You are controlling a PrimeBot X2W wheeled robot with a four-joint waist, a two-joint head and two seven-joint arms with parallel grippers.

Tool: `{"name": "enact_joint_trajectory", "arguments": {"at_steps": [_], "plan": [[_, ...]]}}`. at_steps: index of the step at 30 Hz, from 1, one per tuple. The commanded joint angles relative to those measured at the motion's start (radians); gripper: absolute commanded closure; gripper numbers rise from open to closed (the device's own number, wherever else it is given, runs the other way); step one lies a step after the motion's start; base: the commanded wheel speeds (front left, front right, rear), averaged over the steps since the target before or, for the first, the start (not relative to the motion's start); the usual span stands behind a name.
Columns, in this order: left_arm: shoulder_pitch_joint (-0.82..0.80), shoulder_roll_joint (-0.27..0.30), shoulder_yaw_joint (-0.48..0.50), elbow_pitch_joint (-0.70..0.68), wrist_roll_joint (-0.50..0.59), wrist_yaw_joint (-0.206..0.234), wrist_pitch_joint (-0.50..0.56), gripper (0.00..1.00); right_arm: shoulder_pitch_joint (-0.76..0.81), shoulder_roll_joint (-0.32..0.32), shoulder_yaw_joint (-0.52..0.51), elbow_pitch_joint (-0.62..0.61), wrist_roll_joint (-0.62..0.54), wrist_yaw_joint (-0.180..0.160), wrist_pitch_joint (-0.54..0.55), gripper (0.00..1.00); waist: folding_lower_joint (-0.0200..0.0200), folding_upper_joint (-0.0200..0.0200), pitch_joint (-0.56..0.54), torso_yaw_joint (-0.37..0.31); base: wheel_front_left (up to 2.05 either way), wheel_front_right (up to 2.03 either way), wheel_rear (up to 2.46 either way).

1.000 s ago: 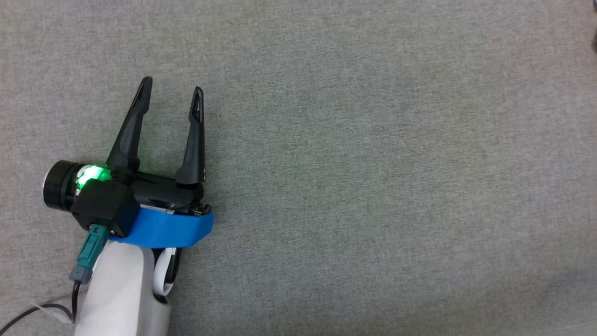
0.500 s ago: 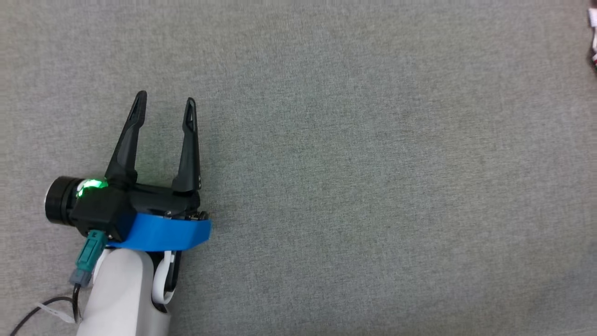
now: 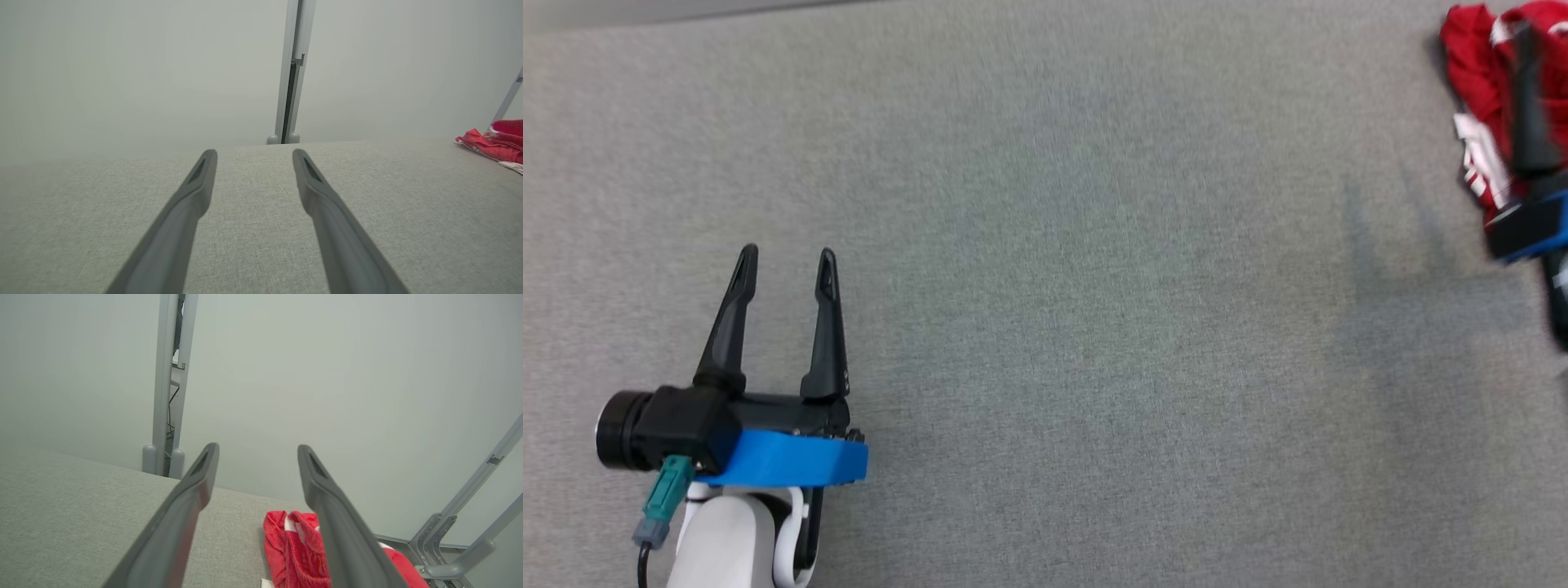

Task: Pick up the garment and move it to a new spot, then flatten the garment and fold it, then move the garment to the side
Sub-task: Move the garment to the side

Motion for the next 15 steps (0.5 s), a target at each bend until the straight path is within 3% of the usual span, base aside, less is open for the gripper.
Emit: {"name": "enact_joint_trajectory", "arguments": {"at_steps": [1, 9, 15], "plan": [[0.028, 0.004, 0.01, 0.007, -0.004, -0.002, 0.001, 0.0, 0.066, 0.044, 0.028, -0.036, -0.007, -0.001, 0.001, 0.0, 0.0, 0.0, -0.071, 0.017, 0.0, 0.0, 0.0], [0.091, 0.005, 0.023, 0.022, -0.018, -0.003, 0.001, 0.0, 0.236, 0.142, 0.091, -0.126, 0.03, -0.001, 0.001, 0.0, 0.0, 0.0, -0.161, 0.033, 0.0, 0.0, 0.0], [0.145, 0.005, 0.021, 0.032, -0.034, 0.003, 0.001, 0.0, 0.422, 0.214, 0.033, -0.213, 0.06, -0.001, 0.001, 0.0, 0.0, 0.0, -0.226, 0.048, 0.0, 0.0, 0.0]]}}
